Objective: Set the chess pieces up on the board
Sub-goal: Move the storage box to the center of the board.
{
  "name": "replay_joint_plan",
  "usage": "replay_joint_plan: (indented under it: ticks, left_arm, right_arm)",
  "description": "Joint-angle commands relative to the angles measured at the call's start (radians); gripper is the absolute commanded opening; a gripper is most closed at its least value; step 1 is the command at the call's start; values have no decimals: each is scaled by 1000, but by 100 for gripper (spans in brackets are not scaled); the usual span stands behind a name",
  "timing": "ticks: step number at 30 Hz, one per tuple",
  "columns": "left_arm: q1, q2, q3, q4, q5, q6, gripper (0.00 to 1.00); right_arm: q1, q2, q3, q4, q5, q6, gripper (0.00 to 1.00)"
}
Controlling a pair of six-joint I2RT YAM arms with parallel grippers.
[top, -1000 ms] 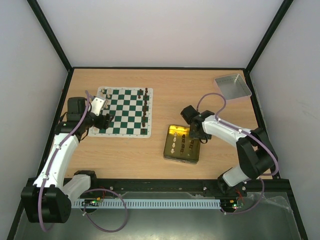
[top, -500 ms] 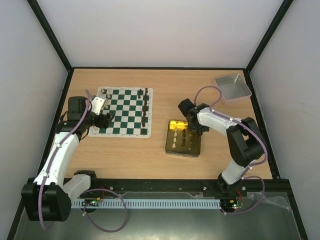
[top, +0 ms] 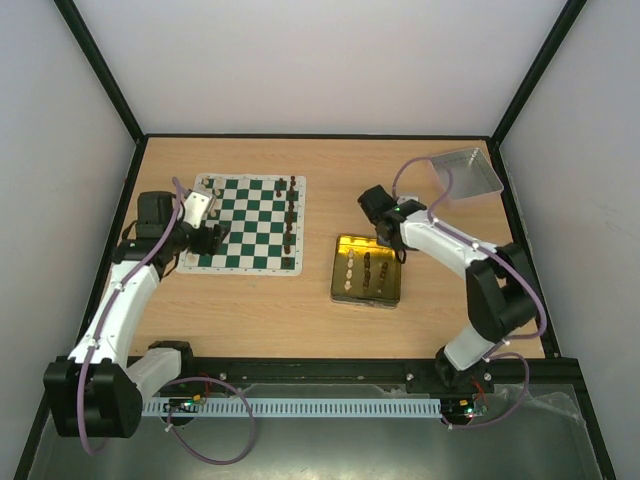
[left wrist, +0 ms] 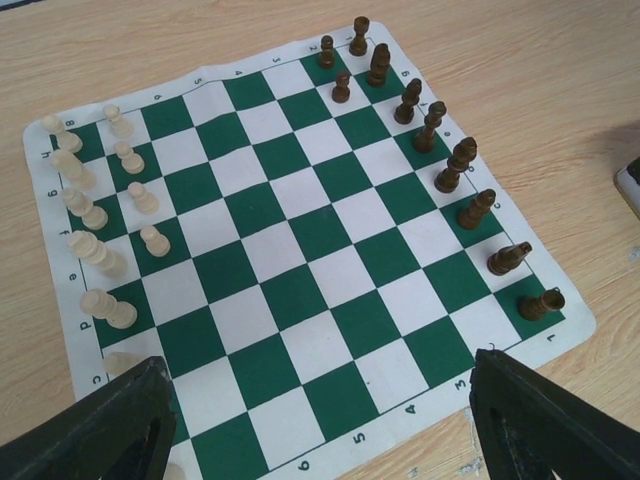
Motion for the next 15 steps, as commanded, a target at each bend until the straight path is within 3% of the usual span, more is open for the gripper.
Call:
replay_joint_plan:
  ticks: [1,5,11,15]
  left_arm:
    - [-12,37,23,-5,-4,21,81]
    - [-64,105,81,-83,-47,85,73]
    - [-119,217,157,-169,-151,203,46]
    - [-121,301,210,-225,-203,259,43]
  right_arm:
    - [-2,-126,47,-17,42,5,41]
    - [2,-222,23,8,15,-3,42]
    - [14,-323,-57,25,-65,-2,42]
    - [44,-349,-97,9,-63,-17,42]
